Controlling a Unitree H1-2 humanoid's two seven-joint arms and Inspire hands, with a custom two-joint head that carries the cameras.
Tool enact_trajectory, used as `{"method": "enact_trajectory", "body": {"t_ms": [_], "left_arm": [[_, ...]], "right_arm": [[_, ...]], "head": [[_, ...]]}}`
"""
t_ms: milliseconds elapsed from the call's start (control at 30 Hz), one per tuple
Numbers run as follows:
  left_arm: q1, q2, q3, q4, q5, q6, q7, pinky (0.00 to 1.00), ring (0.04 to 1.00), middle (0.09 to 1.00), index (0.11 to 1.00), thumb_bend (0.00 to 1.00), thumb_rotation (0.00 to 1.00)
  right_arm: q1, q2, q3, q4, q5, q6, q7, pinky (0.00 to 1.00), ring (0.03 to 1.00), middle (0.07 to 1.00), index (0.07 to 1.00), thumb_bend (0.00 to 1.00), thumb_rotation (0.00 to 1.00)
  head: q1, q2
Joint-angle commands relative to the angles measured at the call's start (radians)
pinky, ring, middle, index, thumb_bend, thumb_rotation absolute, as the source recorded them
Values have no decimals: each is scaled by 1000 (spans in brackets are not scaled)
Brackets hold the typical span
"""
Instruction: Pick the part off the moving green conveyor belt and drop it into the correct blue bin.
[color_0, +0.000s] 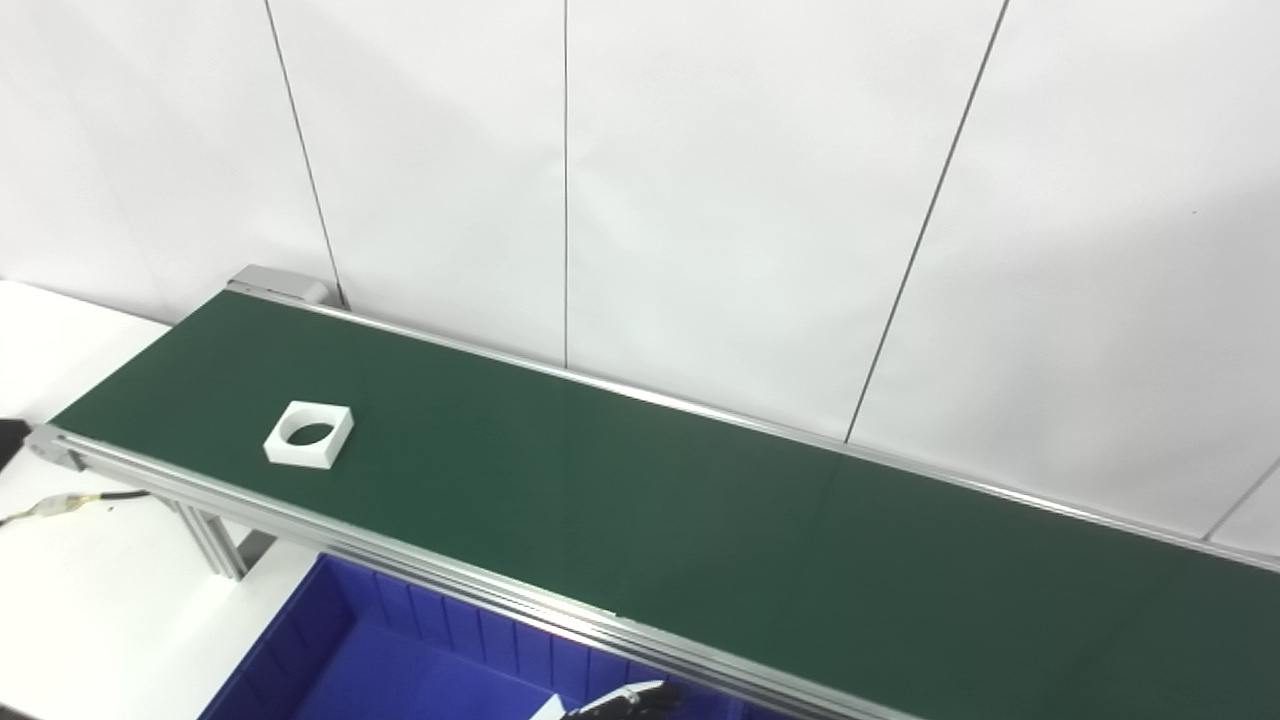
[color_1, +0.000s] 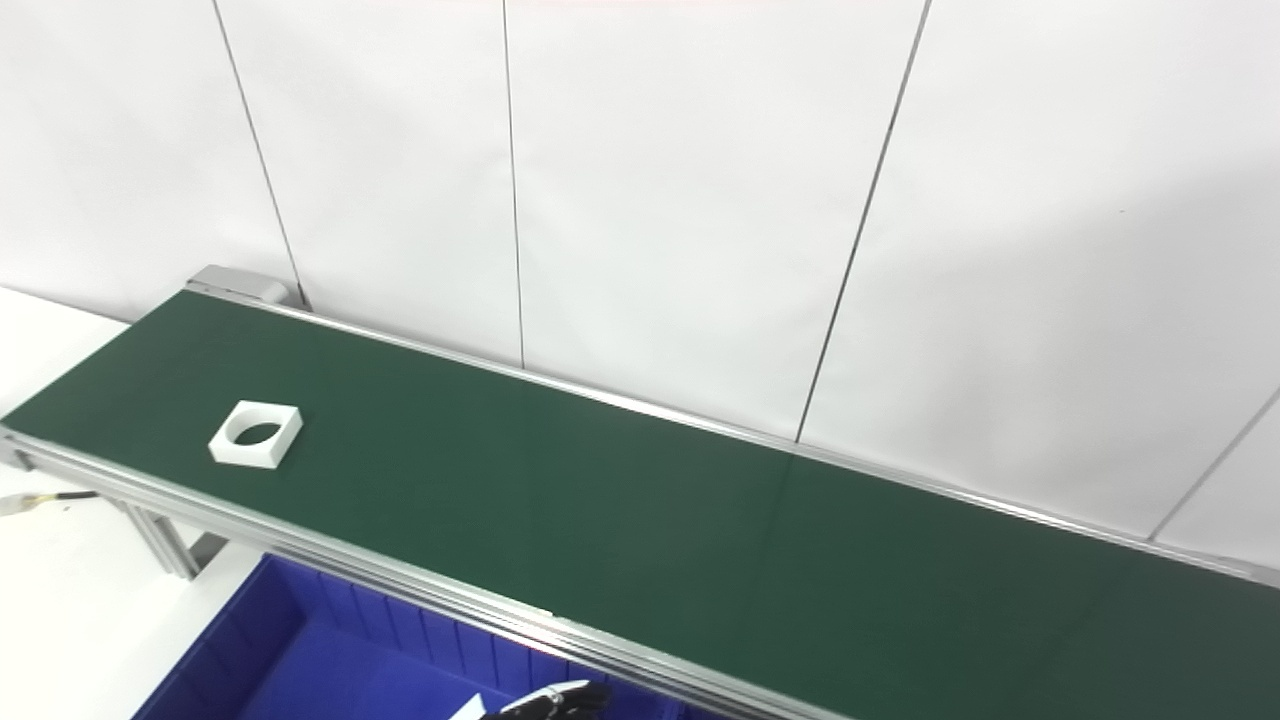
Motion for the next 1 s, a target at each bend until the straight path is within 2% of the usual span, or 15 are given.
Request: {"method": "enact_trajectory", "body": {"t_ms": [0, 133, 333, 433, 600, 700, 800, 967], "left_arm": [[-16, -1, 1, -4, 0, -43, 17, 736, 829, 867, 859, 986, 180], [-21, -2, 2, 14, -7, -53, 19, 728, 828, 865, 851, 988, 180], [-28, 3, 6, 31, -14, -60, 14, 738, 835, 866, 851, 992, 188], [-31, 4, 7, 36, -12, -62, 16, 734, 829, 860, 848, 996, 194], [-35, 5, 9, 46, -18, -75, 15, 723, 824, 859, 847, 992, 197], [-37, 2, 13, 56, -18, -89, 21, 710, 817, 852, 842, 989, 192], [-39, -1, 21, 64, -32, -98, 20, 716, 815, 847, 839, 994, 180], [-40, -8, 39, 61, -75, -136, 21, 713, 807, 838, 833, 999, 183]], "right_arm": [[-6, 8, -9, -8, 19, -76, -3, 1000, 996, 1000, 1000, 829, 129], [-10, 13, -7, 9, -12, -88, -20, 1000, 1000, 996, 1000, 823, 94], [-18, 22, -11, 34, 3, -112, -18, 1000, 978, 1000, 1000, 818, 49], [-19, 23, -8, 35, -5, -113, -19, 1000, 998, 997, 1000, 813, 51], [-23, 25, -8, 35, -5, -110, -18, 1000, 1000, 993, 1000, 812, 43], [-25, 27, -7, 36, -3, -105, -16, 1000, 952, 998, 1000, 814, 32], [-32, 27, -4, 41, -15, -96, -16, 1000, 996, 1000, 1000, 818, 44], [-40, 30, -3, 38, -13, -76, -10, 1000, 1000, 1000, 1000, 820, 41]], "head": [[-1, 0], [-10, -14], [-11, -23], [-12, -27], [-13, -27], [-15, -25], [-24, -31], [-35, -32]]}}
